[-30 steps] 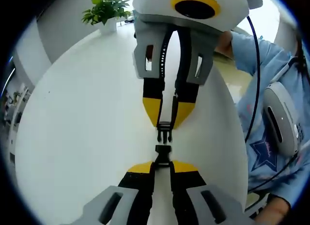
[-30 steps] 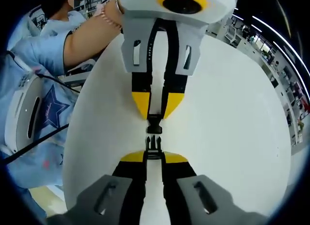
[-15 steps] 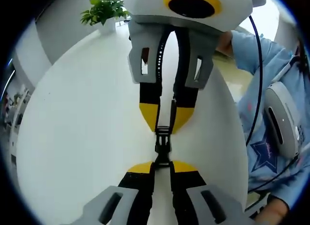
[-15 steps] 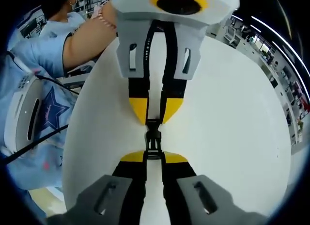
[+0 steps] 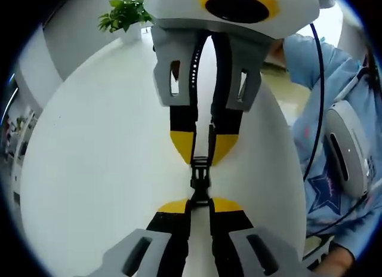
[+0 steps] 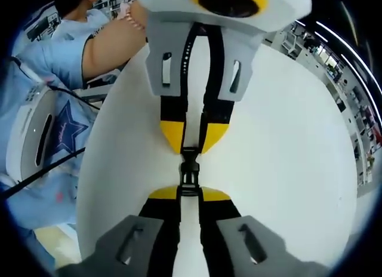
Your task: Snap the two parts of the plastic buckle together until the buckle closes and remains connected.
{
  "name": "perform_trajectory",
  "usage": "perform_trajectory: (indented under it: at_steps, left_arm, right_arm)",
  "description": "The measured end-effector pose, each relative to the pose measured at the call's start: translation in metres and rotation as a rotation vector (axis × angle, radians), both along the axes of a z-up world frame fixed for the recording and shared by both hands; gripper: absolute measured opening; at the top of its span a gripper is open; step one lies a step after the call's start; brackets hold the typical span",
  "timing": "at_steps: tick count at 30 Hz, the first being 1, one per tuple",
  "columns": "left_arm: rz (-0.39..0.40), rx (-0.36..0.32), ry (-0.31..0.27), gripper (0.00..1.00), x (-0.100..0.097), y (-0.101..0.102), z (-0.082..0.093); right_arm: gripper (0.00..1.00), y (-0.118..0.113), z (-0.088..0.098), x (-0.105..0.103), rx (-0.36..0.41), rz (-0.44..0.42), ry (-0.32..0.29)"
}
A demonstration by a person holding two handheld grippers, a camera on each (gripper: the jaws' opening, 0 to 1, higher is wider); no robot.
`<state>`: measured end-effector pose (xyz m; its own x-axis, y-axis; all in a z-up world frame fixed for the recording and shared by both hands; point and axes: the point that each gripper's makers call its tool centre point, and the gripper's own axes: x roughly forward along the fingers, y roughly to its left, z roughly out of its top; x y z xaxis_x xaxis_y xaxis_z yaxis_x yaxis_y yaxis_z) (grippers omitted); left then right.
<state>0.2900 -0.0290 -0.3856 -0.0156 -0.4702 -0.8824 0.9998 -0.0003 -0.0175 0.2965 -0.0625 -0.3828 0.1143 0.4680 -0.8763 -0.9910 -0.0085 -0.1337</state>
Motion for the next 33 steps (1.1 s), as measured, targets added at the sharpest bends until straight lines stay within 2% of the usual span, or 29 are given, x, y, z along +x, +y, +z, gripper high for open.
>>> perform_trajectory:
  at_steps: [5, 8, 17, 33]
  left_arm:
    - [-0.02, -0.024, -0.002, 0.09, -0.0028, -0.0033, -0.0009]
    - [-0.014, -0.02, 0.001, 0.09, -0.0028, -0.0042, -0.001]
    - [-0.004, -0.021, 0.0, 0.08, -0.0028, -0.0078, -0.0011]
    - [-0.009, -0.018, -0.002, 0.06, -0.0015, -0.0073, -0.0009]
  right_arm:
    - [0.09, 0.0032, -0.0001, -0.0005, 0.015, 0.021, 0.006]
    - [0.09, 0.004, -0.0006, -0.0009, -0.003, 0.034, -0.002]
    - [0.07, 0.0022, 0.0, 0.0007, 0.008, -0.024, 0.001]
    - [0.07, 0.0033, 0.0007, 0.0005, 0.025, -0.04, -0.003]
